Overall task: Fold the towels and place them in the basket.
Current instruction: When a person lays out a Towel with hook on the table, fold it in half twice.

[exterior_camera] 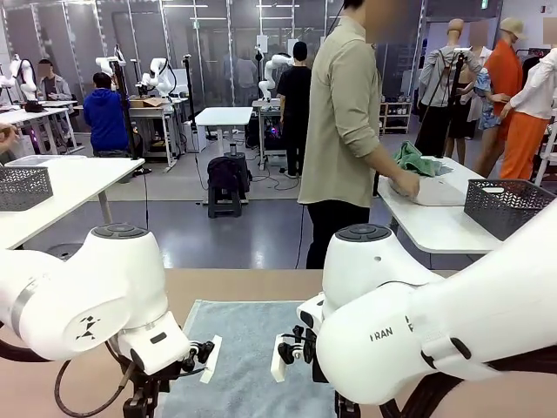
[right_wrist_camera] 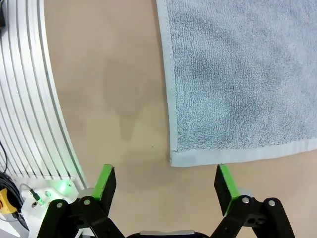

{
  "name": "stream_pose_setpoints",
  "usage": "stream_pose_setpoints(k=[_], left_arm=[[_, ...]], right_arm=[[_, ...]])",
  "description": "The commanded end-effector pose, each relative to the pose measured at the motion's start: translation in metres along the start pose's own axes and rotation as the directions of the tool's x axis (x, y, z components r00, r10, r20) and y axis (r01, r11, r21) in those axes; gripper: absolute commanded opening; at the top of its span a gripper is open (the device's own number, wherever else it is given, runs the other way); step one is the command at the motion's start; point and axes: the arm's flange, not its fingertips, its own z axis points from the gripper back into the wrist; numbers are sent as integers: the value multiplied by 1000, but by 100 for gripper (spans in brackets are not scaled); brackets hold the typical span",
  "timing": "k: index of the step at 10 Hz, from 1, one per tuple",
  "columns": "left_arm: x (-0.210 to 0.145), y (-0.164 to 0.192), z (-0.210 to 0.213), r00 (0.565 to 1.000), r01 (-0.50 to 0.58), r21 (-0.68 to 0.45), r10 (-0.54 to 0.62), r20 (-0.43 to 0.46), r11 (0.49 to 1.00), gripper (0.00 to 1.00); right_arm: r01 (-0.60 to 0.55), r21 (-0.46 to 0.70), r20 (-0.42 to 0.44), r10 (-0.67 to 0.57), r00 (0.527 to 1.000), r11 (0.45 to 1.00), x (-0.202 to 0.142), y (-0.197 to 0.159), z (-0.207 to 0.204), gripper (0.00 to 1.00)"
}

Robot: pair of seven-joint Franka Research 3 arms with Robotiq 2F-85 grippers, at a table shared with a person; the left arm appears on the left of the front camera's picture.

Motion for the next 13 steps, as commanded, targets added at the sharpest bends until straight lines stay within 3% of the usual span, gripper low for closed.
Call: stream_pose_setpoints(k=[1,7,8,9,10,13], left_arm=[[-34,-36,-27,1000,25,36,-25,2,999,100],[-33,-35,-42,1000,23,45,-23,-8,999,100],[-33,-35,-42,999,23,53,-22,-25,998,80],[-35,-36,-41,999,26,77,-24,-30,997,80],[-35,-36,-40,1000,27,94,-25,-15,995,83],[-36,-35,-39,1000,25,101,-24,-12,995,83]], right_arm=[[-15,-24,-2,15,1000,1000,-19,12,-21,100],[-18,-17,-6,18,1000,1000,-22,7,-33,100],[-25,-12,-8,25,1000,1000,-22,7,-35,97],[-23,-18,-8,23,1000,1000,-21,7,-35,80],[-35,-48,-9,35,999,998,-21,7,-36,86],[-37,-66,5,37,999,997,-22,7,-37,86]])
